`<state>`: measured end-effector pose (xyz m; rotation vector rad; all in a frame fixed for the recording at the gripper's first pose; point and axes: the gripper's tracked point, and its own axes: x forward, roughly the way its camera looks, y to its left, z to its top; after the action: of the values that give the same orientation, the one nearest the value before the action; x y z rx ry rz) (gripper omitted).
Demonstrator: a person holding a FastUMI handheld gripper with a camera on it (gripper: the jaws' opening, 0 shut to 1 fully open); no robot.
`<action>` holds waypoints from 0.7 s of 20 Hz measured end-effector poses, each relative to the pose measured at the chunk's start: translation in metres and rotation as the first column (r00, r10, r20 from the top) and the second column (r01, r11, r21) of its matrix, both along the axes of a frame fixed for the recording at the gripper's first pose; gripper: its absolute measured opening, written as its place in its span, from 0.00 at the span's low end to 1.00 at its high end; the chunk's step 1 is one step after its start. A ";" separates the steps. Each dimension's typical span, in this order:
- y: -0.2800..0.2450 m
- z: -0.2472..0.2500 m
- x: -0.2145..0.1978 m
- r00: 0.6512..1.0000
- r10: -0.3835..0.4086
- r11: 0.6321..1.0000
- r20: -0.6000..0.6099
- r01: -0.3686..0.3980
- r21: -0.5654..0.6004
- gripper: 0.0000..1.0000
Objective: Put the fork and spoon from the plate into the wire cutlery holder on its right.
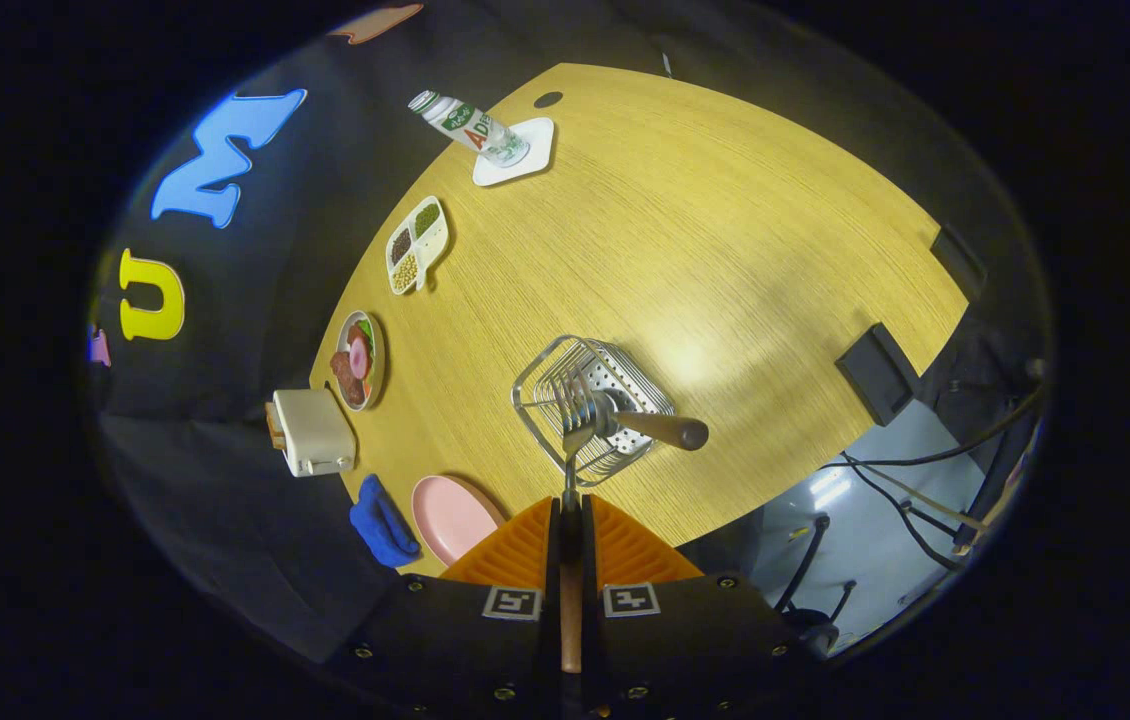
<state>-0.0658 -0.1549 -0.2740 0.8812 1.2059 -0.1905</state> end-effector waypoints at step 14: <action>0.012 -0.013 0.003 0.996 0.051 0.998 -0.071 -0.049 0.034 0.08</action>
<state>-0.0627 -0.1432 -0.2867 0.8771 1.3002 -0.1641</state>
